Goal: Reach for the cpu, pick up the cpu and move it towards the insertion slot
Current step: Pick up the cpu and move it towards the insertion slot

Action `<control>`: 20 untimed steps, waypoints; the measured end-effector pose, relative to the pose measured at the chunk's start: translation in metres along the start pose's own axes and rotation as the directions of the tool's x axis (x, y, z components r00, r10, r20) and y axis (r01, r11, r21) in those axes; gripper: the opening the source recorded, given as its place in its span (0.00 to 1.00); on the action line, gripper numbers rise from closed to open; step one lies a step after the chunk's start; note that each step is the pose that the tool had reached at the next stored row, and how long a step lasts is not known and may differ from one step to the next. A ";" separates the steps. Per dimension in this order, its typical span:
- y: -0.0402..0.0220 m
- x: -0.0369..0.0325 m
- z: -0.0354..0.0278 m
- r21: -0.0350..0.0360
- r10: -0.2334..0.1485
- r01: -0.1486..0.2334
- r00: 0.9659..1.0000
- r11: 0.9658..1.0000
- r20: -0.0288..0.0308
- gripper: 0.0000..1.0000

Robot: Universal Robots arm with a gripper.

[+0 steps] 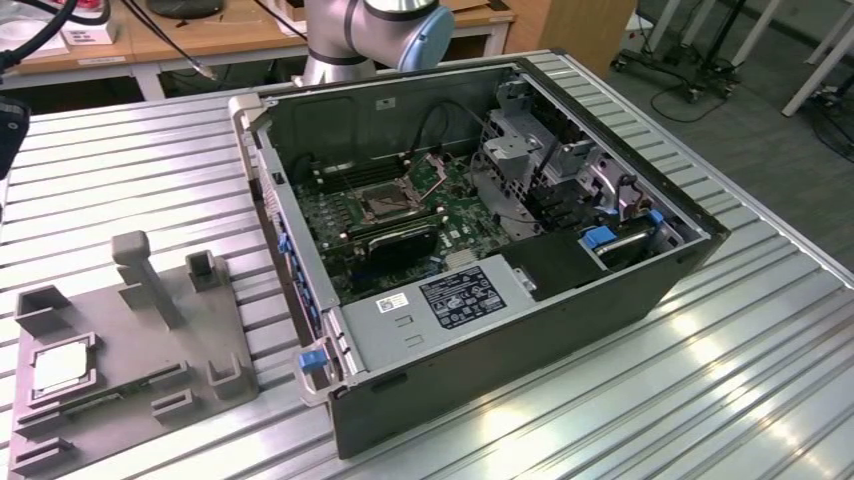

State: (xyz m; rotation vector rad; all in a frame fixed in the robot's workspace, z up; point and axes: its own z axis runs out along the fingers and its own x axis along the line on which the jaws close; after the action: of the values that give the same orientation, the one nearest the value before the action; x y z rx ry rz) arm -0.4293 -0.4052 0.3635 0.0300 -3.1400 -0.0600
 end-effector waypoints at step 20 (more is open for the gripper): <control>0.0002 0.0080 0.0000 0.000 0.000 0.000 1.000 1.000 0.000 0.10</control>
State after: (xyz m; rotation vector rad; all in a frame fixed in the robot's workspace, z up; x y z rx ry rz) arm -0.4372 -0.4052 0.3635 0.0300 -3.1400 -0.0600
